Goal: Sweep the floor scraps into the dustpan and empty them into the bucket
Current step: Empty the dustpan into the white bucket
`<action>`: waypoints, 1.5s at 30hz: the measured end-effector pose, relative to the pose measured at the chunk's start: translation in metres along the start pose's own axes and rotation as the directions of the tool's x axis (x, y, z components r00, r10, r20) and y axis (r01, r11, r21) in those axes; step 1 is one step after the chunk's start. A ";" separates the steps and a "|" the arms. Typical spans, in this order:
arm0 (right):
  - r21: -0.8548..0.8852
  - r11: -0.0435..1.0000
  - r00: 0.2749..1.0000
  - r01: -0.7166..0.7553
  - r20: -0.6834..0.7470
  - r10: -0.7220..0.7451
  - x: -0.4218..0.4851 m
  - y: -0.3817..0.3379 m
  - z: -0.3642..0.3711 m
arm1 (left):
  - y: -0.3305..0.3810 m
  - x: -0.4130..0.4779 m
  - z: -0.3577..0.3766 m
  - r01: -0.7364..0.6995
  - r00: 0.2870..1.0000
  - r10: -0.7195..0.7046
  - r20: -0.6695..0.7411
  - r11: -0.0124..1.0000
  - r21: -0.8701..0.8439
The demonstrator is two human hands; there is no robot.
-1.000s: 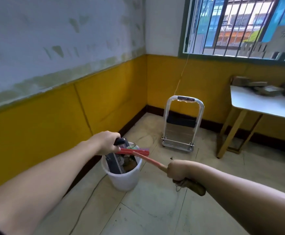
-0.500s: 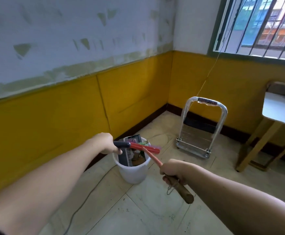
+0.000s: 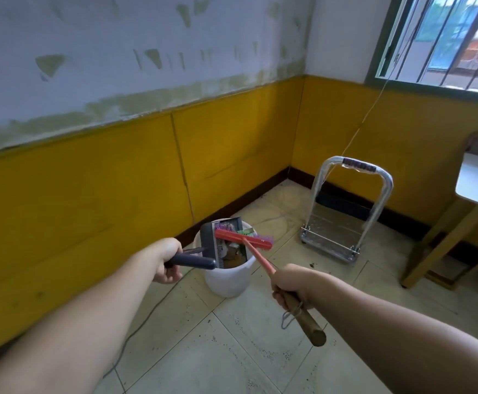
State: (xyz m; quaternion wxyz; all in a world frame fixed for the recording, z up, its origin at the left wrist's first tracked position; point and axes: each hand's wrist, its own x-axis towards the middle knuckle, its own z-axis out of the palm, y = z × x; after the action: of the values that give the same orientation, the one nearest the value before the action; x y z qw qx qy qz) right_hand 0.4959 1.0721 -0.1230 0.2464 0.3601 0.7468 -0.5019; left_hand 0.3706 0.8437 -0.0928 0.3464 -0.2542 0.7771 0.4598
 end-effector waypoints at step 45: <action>-0.542 0.840 0.941 0.015 -0.277 -0.195 -0.046 0.043 -0.059 | 0.033 -0.041 0.038 -0.328 0.944 0.313 -0.109 0.929 -0.172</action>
State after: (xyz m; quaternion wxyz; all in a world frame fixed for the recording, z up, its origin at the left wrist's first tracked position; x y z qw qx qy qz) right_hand 0.5581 1.1238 -0.0922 0.1832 0.3123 0.9052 -0.2226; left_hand 0.3843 0.8957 -0.0566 0.2102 -0.1735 0.7746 0.5708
